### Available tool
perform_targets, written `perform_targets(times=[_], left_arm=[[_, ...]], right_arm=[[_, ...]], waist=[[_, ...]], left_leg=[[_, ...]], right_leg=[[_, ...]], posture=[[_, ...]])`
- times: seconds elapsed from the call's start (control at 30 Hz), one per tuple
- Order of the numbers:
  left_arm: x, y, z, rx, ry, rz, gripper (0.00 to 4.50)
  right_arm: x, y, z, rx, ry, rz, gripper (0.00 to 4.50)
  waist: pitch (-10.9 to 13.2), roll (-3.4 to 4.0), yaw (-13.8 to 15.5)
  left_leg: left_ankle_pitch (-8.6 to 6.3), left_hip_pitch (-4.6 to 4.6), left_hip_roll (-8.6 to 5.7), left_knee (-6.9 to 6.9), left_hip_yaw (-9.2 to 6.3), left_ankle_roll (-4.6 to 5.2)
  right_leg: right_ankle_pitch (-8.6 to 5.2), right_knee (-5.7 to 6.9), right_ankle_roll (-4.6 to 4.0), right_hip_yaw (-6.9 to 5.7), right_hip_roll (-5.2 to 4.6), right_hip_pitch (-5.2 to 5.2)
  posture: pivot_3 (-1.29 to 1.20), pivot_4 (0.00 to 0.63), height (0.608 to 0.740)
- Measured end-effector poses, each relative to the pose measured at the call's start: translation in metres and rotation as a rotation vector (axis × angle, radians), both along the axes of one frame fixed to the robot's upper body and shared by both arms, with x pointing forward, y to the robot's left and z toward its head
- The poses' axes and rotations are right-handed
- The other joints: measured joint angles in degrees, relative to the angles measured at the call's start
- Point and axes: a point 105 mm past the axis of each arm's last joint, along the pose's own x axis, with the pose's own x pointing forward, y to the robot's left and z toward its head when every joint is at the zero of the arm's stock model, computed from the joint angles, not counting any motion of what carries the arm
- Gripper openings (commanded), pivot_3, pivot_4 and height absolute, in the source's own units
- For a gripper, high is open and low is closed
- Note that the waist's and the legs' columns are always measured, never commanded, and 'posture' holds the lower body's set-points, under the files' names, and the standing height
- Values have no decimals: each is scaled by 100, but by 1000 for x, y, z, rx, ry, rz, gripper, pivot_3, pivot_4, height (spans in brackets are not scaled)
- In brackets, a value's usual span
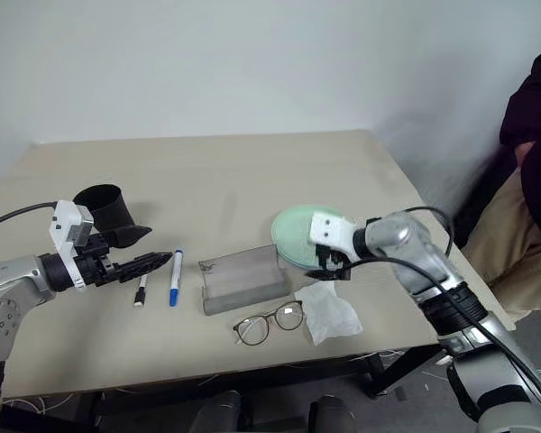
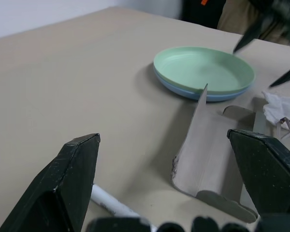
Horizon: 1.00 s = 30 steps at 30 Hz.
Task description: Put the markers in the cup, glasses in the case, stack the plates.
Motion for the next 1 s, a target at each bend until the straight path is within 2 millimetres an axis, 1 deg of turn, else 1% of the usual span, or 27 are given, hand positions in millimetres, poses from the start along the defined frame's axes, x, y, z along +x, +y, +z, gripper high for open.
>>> perform_targets(times=[0.07,0.1,0.13,0.2,0.33,0.43,0.57,0.7,0.8,1.0], left_arm=[[1,0,1,-1,-2,-2,4500],[1,0,0,-2,-1,-1,4500],[1,0,0,-3,0,-3,4500],[2,-1,0,-5,2,-6,4500],[3,-5,0,-14,18,-30,4500],[5,-7,1,-15,18,-39,4500],[7,-6,-1,-18,27,-36,4500],[8,-6,1,-19,20,-43,4500],[7,-7,1,-19,21,-49,4500],[7,-7,1,-18,22,-52,4500]], right_arm=[[-8,-3,15,51,23,-11,4470],[-11,-5,18,69,36,-16,4470],[-16,-7,20,80,53,-23,4470],[-24,-12,16,88,96,-40,4470],[-41,-17,3,111,227,-71,4470],[-51,-21,-4,107,260,-86,4470],[-59,-30,-28,66,314,-136,4470],[-67,-28,-50,27,341,-141,4470],[-65,-25,-58,5,310,-147,4470],[-55,-32,-75,-45,277,-192,4470]], waist=[[0,0,12],[-1,-1,13],[-2,-2,16],[-2,-3,17],[-1,1,13],[-2,-1,18],[-2,-1,14],[-1,0,14],[-1,-1,13],[-1,-1,12]], left_leg=[[-1,1,-1,0,1,1],[-1,2,-1,1,1,1],[-1,1,-1,1,0,1],[-1,2,0,0,1,1],[-1,1,-1,-5,1,1],[-1,1,-1,-7,0,1],[-1,0,-1,-2,1,1],[-1,1,-1,-3,0,1],[-1,0,-1,-2,0,1],[-1,1,-1,-1,-1,1]], right_leg=[[-1,-3,-1,0,-2,0],[-1,-3,-1,0,-2,1],[-1,-4,-1,-1,-3,0],[-1,-4,-2,-2,-4,0],[0,-4,-3,0,-3,-5],[-1,-7,-3,-1,-2,-3],[-1,-8,-3,0,-3,-2],[-1,-7,-3,0,-3,-2],[-1,-8,-3,0,-3,-3],[-1,-8,-3,0,-3,-1]], posture=[[0,0,740],[0,0,740],[0,0,740],[0,0,740],[0,0,740],[0,0,740],[0,0,740],[0,0,740],[0,0,740],[0,0,740]])
